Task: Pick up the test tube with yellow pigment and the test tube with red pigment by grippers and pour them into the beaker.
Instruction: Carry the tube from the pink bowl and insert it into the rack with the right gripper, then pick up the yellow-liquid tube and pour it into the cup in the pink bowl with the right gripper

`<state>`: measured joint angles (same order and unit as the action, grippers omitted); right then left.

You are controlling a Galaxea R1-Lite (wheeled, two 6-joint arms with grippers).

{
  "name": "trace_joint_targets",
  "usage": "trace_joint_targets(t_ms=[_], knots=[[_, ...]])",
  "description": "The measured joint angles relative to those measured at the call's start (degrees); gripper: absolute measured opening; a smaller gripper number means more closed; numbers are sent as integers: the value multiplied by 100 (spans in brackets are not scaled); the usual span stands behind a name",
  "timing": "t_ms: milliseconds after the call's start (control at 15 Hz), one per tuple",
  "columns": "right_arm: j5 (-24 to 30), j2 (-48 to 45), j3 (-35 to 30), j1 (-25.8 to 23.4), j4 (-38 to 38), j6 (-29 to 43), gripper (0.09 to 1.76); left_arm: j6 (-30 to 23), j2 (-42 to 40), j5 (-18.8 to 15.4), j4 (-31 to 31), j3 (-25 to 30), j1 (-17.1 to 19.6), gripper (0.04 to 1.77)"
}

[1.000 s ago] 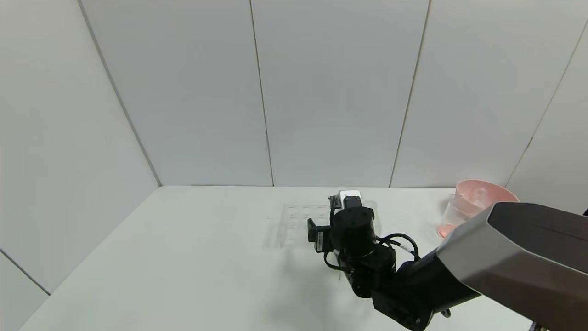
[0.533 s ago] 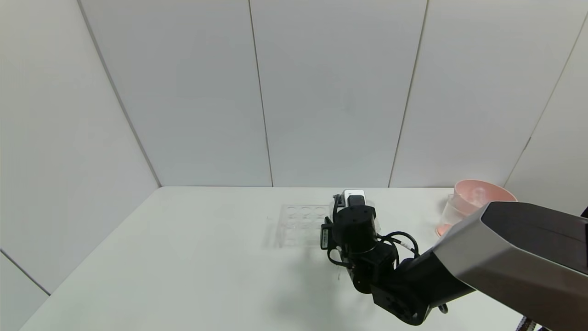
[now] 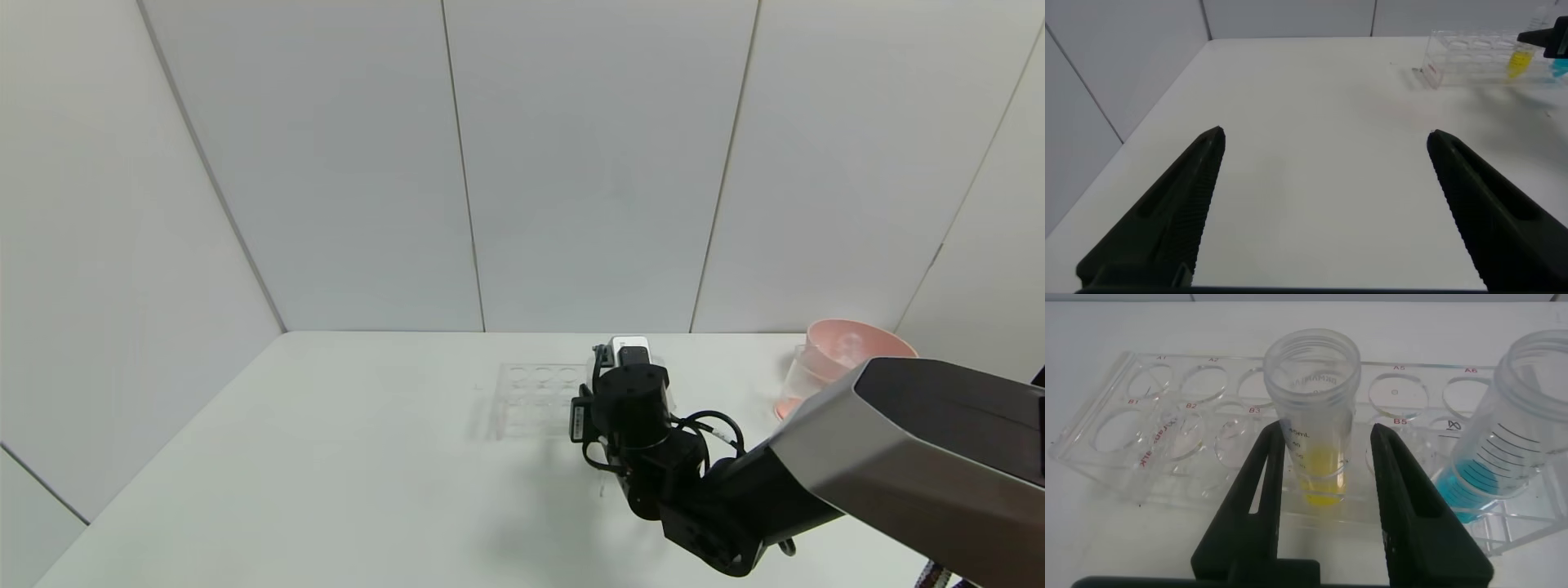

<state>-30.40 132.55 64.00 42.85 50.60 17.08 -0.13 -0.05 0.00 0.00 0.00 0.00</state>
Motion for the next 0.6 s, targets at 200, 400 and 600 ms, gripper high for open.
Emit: trace_joint_targets(t_ms=[200, 400, 600], knots=[[55, -85, 20, -24, 77, -146, 61, -2, 0, -2, -7, 0, 0, 176], [51, -243, 0, -35, 55, -236, 54, -2, 0, 0, 0, 0, 0, 176], [27, -383, -39, -33, 52, -299, 54, 0, 0, -2, 0, 0, 0, 176]])
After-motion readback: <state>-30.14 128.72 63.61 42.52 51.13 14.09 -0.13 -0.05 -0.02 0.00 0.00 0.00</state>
